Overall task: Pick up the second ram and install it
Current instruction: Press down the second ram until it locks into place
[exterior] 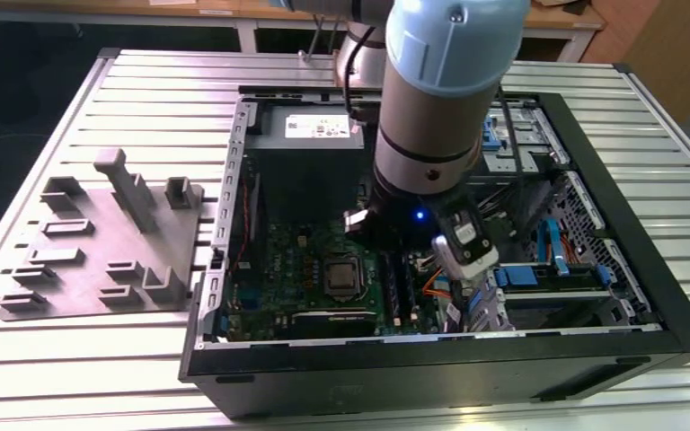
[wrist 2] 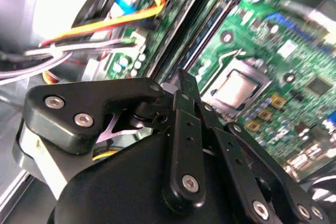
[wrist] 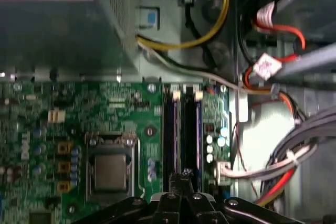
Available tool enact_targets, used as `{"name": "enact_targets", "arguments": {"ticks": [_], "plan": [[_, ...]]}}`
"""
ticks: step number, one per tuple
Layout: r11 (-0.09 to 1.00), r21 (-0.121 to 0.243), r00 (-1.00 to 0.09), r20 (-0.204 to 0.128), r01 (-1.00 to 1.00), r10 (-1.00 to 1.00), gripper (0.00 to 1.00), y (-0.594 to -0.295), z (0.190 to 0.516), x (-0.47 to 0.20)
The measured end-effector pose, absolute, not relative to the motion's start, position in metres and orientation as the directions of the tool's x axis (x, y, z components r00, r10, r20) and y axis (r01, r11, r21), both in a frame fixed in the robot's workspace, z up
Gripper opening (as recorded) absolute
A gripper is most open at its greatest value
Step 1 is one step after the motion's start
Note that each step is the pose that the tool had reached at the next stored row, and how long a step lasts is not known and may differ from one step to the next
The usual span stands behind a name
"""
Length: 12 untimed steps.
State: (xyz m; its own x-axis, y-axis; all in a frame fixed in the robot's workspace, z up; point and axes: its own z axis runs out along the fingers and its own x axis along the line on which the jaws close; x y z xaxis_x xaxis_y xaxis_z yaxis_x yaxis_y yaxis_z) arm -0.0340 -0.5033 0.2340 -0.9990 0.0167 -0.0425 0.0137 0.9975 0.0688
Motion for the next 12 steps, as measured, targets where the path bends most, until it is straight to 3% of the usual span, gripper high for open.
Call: {"name": "enact_targets", "arguments": {"ticks": [7, 12], "plan": [[0.998, 0.069, -0.999, -0.043, 0.014, 0.017, 0.10, -0.528, 0.233, -0.034], [0.998, 0.068, -0.999, -0.043, 0.014, 0.017, 0.10, -0.529, 0.234, -0.034]]}}
